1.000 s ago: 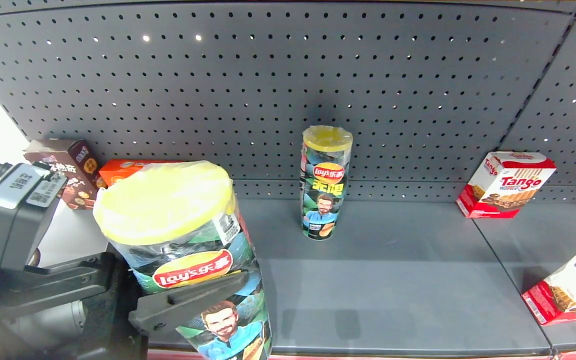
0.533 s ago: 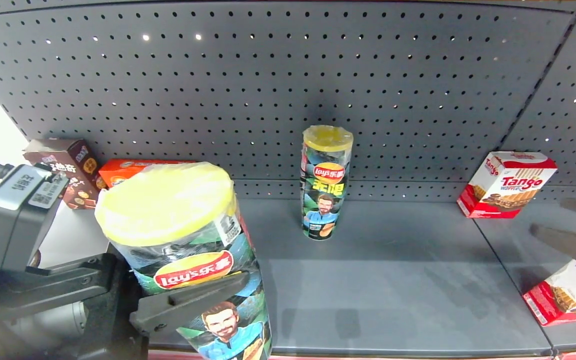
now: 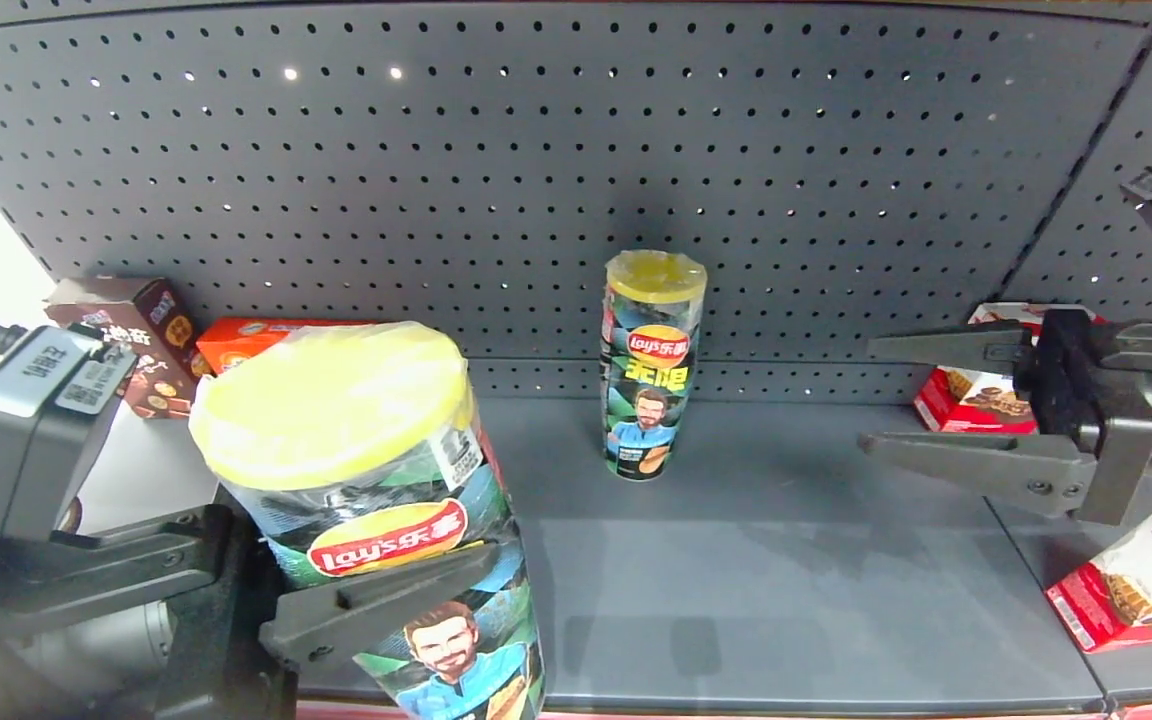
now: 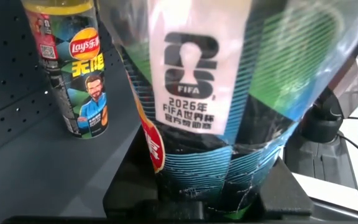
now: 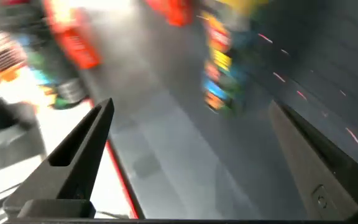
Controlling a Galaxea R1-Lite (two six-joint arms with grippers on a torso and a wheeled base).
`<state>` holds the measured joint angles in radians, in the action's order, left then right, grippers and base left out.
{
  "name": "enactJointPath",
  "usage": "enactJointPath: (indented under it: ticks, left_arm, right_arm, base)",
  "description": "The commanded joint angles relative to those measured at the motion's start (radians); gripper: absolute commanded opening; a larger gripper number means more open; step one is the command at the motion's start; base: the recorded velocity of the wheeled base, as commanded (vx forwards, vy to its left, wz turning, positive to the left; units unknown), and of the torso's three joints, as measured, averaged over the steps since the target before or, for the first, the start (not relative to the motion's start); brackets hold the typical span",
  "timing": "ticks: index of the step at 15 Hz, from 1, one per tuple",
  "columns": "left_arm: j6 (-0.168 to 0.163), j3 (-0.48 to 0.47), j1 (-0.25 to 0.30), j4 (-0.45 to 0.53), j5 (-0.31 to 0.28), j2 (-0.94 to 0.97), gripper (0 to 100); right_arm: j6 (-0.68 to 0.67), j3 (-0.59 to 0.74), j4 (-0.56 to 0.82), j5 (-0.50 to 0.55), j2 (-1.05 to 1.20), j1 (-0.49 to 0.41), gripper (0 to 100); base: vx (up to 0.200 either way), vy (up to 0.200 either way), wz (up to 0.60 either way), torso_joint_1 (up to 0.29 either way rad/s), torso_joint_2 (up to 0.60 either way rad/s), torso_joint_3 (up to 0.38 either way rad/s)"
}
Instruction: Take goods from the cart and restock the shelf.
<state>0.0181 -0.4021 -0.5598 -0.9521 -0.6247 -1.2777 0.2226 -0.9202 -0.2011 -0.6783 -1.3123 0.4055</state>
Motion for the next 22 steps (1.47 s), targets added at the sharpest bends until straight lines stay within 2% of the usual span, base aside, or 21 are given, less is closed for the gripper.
enactJointPath:
  ticks: [1,2,3,11,12,15,22]
  left_arm:
    - [0.0,-0.001,-0.002,0.0,0.0,0.0,0]
    - [0.0,0.002,-0.002,0.0,-0.001,0.001,0]
    - [0.0,0.002,-0.002,0.0,-0.001,0.001,0]
    - [0.003,0.002,-0.006,0.0,-0.007,-0.003,0]
    - [0.017,-0.001,-0.005,0.0,-0.027,-0.003,0]
    - [0.037,-0.007,0.0,0.0,-0.035,-0.008,0]
    - [0.056,-0.007,0.015,-0.008,-0.035,-0.008,0]
  right_arm:
    - [0.098,-0.031,-0.037,-0.156,-0.113,-0.036,100]
    - [0.158,-0.042,-0.064,-0.241,-0.162,-0.067,100]
    - [0.159,-0.054,-0.066,-0.247,-0.179,-0.068,100]
    - [0.218,-0.281,-0.075,-0.242,-0.398,-0.054,100]
    - [0.218,-0.295,-0.074,-0.242,-0.421,-0.045,100]
    - [0.218,-0.333,-0.077,-0.236,-0.487,-0.042,100]
    - [0.207,-0.425,-0.077,-0.244,-0.622,-0.028,100]
  base:
    - [0.0,0.0,0.0,0.0,0.0,0.0]
    - [0.0,0.0,0.0,0.0,0.0,0.0]
    - [0.0,0.0,0.0,0.0,0.0,0.0]
    - [0.0,0.0,0.0,0.0,0.0,0.0]
    - [0.0,0.0,0.0,0.0,0.0,0.0]
    - [0.0,0.0,0.0,0.0,0.0,0.0]
    - [0.0,0.0,0.0,0.0,0.0,0.0]
